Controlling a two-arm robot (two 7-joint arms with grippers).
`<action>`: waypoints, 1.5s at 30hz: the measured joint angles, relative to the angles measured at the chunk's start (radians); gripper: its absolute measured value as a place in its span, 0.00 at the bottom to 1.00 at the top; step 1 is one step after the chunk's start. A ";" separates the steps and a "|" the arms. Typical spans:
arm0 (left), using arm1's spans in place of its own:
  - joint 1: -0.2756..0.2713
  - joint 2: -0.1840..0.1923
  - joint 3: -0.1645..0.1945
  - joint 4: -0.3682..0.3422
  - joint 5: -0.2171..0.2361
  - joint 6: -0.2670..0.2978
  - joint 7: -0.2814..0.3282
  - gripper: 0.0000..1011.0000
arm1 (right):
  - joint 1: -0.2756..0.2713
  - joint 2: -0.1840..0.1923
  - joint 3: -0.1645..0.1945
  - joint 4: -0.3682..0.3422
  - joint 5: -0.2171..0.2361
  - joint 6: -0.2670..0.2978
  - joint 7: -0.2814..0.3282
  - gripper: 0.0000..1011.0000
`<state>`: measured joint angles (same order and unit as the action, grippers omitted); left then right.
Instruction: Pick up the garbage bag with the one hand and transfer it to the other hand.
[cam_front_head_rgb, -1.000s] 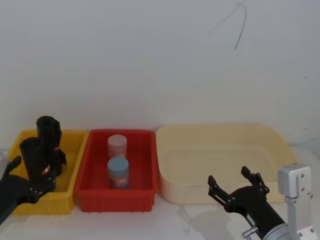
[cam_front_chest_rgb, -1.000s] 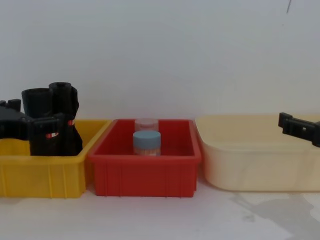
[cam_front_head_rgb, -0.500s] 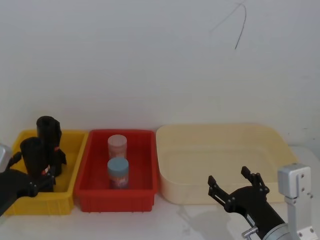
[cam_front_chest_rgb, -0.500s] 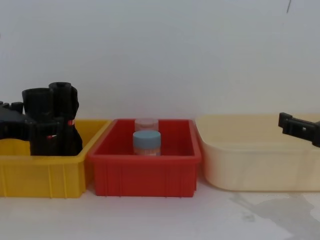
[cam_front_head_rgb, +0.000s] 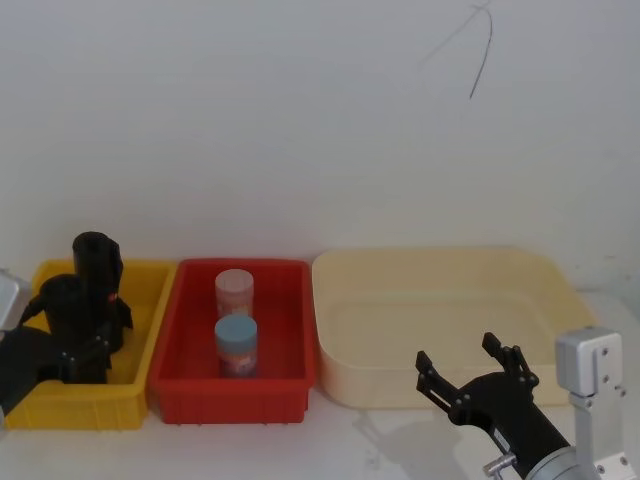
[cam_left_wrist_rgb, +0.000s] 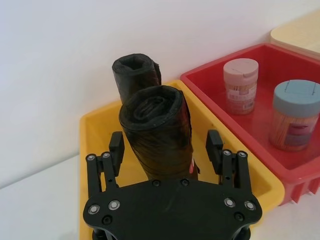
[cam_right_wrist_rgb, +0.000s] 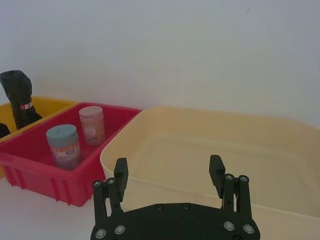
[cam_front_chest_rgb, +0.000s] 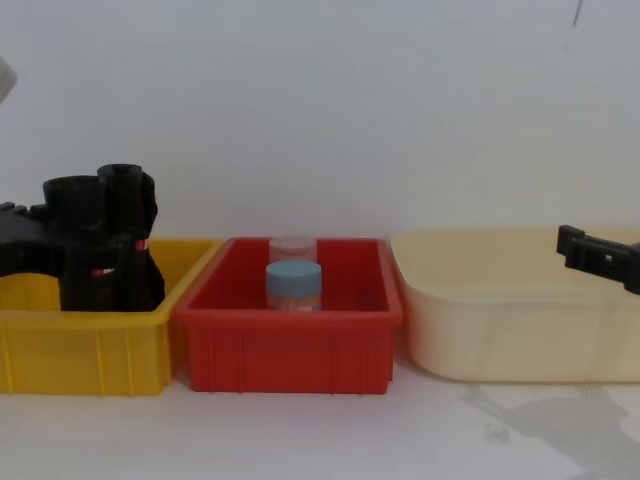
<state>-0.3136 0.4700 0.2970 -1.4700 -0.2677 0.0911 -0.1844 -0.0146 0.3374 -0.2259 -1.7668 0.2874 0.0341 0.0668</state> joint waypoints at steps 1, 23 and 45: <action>-0.002 -0.001 0.000 0.003 0.001 0.000 -0.001 0.98 | 0.000 0.000 0.000 0.000 0.000 0.000 0.000 0.99; -0.029 -0.012 0.004 0.032 0.014 -0.003 -0.013 0.52 | 0.000 0.000 0.000 0.000 0.000 0.000 0.000 0.99; -0.131 -0.012 0.001 -0.058 -0.035 0.023 -0.153 0.40 | 0.000 0.000 0.000 0.000 0.000 0.000 0.000 0.99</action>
<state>-0.4447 0.4584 0.2983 -1.5281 -0.3026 0.1138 -0.3374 -0.0146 0.3374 -0.2259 -1.7668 0.2874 0.0341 0.0668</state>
